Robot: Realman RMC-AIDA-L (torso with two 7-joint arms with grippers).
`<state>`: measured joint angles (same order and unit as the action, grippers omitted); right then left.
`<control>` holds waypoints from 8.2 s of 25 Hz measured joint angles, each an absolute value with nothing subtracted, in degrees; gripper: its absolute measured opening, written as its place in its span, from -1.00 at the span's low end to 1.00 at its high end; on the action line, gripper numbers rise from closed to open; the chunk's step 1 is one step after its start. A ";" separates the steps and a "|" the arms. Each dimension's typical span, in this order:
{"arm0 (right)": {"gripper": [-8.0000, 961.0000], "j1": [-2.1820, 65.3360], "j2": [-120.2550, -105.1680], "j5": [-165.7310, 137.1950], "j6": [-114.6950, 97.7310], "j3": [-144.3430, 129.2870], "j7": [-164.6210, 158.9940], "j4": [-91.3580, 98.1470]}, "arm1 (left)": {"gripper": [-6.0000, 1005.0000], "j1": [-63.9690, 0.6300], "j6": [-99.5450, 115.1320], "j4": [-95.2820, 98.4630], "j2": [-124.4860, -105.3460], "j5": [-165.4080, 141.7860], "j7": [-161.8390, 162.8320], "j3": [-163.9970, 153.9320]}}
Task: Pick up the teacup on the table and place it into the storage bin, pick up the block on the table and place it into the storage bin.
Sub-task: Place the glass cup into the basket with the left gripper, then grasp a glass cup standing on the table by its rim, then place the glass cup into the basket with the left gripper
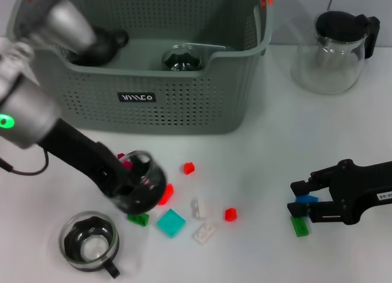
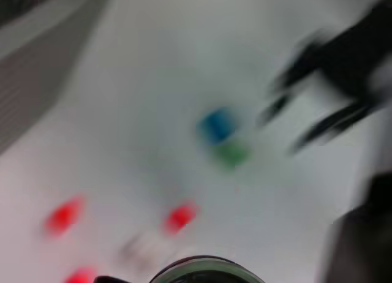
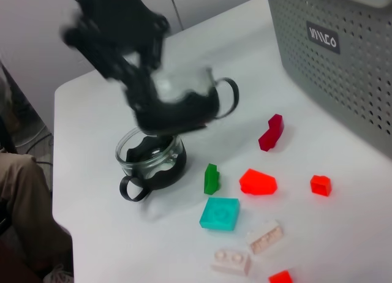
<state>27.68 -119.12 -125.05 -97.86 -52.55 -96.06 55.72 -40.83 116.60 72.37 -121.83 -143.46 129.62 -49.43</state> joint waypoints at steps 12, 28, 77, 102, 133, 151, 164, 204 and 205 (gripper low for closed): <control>-0.03 28.05 -119.00 -125.06 -97.96 -52.55 -96.06 55.05 | -0.90 -37.16 118.59 53.36 -111.71 -98.21 117.19 -38.72; -0.03 28.22 -118.93 -125.07 -97.75 -52.56 -95.49 53.83 | -0.90 -55.26 75.92 52.07 -107.37 -121.58 139.91 -53.08; -0.03 29.08 -118.87 -125.07 -97.91 -52.47 -95.55 52.83 | 0.10 -37.55 108.46 61.14 -112.81 -96.97 116.92 -27.49; -0.03 29.44 -118.89 -125.07 -97.91 -52.91 -95.89 52.83 | 0.09 -30.86 108.06 83.60 -123.48 -162.45 118.46 -61.58; -0.03 29.41 -118.74 -125.07 -97.54 -52.64 -95.42 51.42 | 0.00 -31.84 98.31 73.51 -123.71 -163.72 124.76 -69.04; -0.03 29.18 -118.74 -125.07 -97.46 -52.56 -95.36 51.32 | -0.91 -36.30 104.69 72.16 -122.45 -157.07 117.89 -54.13; -0.03 29.09 -118.73 -125.07 -97.53 -52.46 -94.65 51.32 | -0.86 -40.76 113.31 49.28 -110.77 -102.75 116.96 -19.18; -0.03 30.76 -119.10 -125.04 -97.22 -52.50 -93.86 49.24 | -0.70 -61.75 55.36 42.77 -116.34 -163.14 148.68 -60.74; -0.03 30.76 -119.06 -125.01 -97.15 -52.48 -93.86 49.22 | -0.69 -60.59 56.31 45.86 -116.92 -162.21 147.75 -58.75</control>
